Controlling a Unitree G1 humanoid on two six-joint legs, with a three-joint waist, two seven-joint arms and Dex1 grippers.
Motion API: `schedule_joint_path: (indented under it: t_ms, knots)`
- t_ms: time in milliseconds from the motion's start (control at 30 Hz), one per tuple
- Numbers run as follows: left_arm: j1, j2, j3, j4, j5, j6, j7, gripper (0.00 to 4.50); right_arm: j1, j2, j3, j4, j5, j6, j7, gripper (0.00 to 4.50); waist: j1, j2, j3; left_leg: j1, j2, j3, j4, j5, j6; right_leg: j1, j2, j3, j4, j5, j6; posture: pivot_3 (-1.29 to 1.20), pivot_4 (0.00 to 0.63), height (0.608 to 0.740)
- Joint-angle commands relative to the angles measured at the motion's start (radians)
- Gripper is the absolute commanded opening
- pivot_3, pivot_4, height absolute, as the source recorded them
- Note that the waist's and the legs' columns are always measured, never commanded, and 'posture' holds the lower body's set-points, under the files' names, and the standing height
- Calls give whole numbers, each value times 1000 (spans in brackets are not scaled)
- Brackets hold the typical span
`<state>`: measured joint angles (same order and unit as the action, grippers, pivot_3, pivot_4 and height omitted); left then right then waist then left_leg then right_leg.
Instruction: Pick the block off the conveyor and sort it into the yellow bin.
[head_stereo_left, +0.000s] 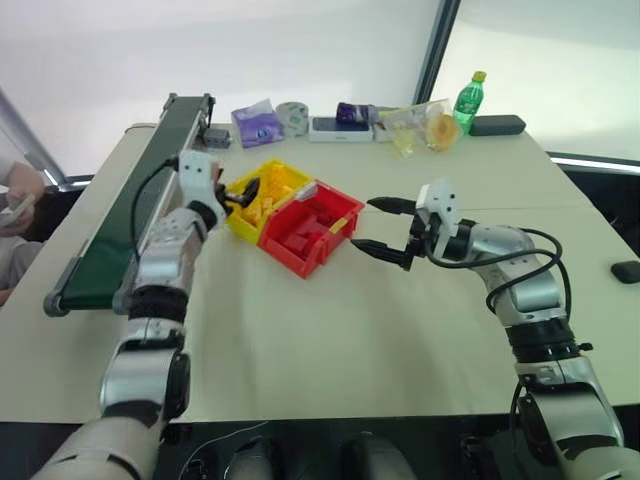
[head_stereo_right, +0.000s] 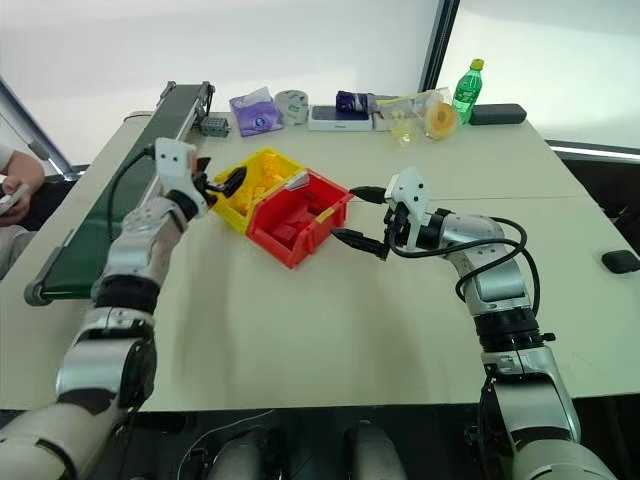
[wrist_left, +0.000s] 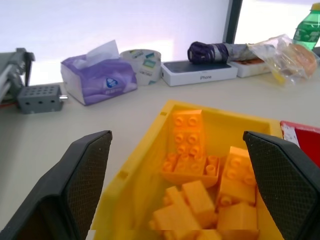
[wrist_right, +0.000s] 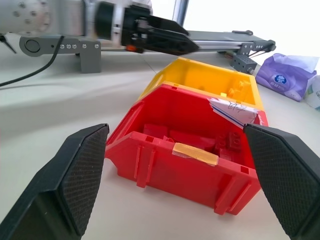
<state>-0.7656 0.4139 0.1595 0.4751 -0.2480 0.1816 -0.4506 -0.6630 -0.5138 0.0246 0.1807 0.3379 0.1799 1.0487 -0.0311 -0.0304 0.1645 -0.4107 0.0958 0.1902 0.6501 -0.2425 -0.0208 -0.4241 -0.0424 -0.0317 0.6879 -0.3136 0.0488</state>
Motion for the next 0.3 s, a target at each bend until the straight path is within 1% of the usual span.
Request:
schedule_joint_path:
  t_ms: [33, 167, 233, 300]
  knots:
    - [142, 95, 55, -291, -38, 41, -52, 4424, -6, -2, -24, 15, 11, -42, 17, 4500, -6, 0, 0, 0, 0, 0, 0, 0, 0, 0, 0, 0, 0, 0, 0, 0, 150, 740]
    - [395, 201, 173, -570, -127, 138, -111, 4424, -19, -1, -22, 60, 12, -70, 44, 4500, -11, 0, 0, 0, 2, -1, 0, 0, 0, 0, -1, 1, 0, 0, 0, 0, 150, 740]
    - [504, 250, 243, -645, -156, 177, -132, 4424, -28, -3, -20, 83, 9, -85, 60, 4500, -12, 0, 0, 0, 2, -1, 0, 0, 0, 0, -2, 1, 0, 0, 0, 0, 150, 740]
    - [592, 277, 319, -698, -193, 169, -162, 4424, -36, -5, -20, 102, 10, -94, 74, 4500, -11, 0, 0, 0, 2, -1, 0, 0, 0, 1, -2, 1, 0, 0, 0, 0, 150, 740]
